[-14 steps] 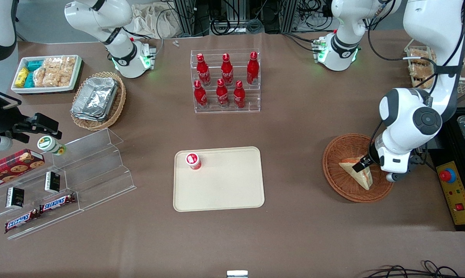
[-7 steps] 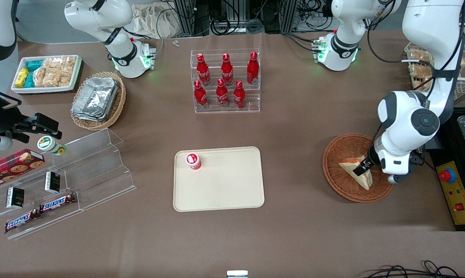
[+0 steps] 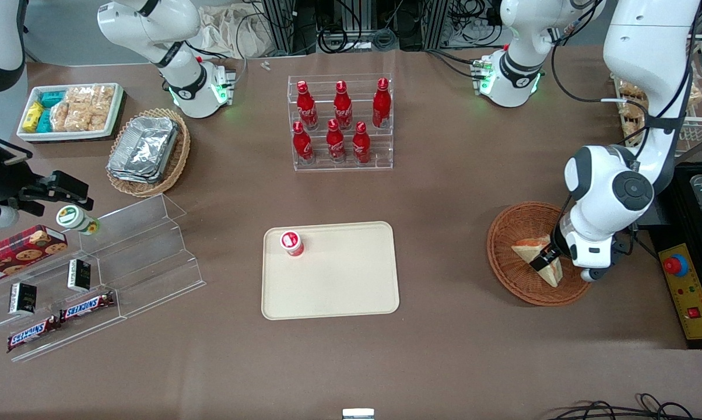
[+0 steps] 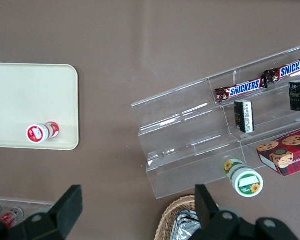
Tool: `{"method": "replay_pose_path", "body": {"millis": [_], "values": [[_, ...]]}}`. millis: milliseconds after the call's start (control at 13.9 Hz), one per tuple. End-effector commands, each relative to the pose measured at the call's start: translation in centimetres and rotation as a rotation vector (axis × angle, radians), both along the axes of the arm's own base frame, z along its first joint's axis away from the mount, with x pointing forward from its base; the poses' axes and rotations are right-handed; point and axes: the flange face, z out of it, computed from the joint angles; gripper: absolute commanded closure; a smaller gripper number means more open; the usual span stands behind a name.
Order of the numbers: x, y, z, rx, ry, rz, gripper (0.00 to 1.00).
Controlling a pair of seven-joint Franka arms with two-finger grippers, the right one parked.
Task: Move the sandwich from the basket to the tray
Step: 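Lower the open left gripper around the sandwich and close it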
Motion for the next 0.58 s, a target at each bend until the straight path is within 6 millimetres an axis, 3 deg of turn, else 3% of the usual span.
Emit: {"method": "replay_pose_path", "body": {"millis": [0, 288, 504], "values": [[-0.81, 0.1, -0.15, -0.002, -0.026, 0.008, 0.57], [-0.89, 0.11, -0.32, -0.001, -0.022, 0.004, 0.71], [-0.83, 0.1, -0.24, 0.001, -0.021, -0.009, 0.74]]}}
